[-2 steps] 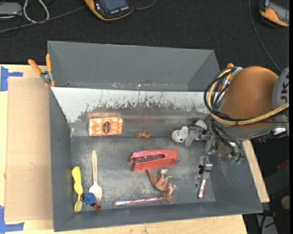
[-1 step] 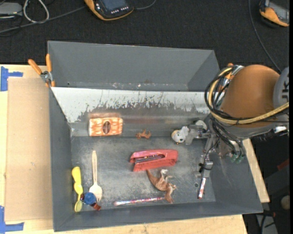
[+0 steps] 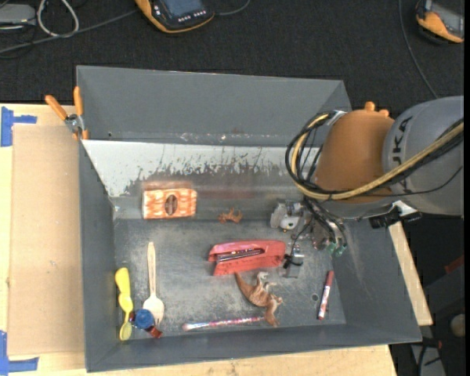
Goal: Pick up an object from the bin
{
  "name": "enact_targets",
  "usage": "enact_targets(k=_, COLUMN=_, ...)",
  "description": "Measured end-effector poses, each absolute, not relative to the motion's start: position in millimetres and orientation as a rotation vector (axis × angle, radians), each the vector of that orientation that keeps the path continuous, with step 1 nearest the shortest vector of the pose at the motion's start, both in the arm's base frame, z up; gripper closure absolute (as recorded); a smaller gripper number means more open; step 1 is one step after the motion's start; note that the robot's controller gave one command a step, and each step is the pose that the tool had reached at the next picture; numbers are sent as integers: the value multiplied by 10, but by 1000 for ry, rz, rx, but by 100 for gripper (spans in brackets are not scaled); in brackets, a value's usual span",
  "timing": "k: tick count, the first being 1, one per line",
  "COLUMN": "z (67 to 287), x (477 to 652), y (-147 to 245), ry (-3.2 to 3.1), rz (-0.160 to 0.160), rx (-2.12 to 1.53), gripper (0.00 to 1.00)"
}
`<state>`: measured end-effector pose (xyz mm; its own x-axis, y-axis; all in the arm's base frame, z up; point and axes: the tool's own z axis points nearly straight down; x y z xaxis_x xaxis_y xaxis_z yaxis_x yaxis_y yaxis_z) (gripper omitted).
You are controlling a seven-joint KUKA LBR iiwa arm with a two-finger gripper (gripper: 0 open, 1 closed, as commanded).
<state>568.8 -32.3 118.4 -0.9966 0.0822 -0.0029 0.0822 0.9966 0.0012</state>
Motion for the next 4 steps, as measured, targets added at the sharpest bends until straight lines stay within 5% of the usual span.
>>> enact_targets(k=1, z=725, x=5349, y=314, ry=3126, rz=-1, rx=227, gripper=0)
enact_targets(k=2, z=732, x=5811, y=406, ry=3133, rz=1, rx=-80, gripper=100)
enact_targets(k=3, z=732, x=5810, y=407, ry=3133, rz=0, rx=-81, gripper=100)
enact_targets(k=4, z=1320, x=5720, y=255, ry=3142, rz=1, rx=-33, gripper=100)
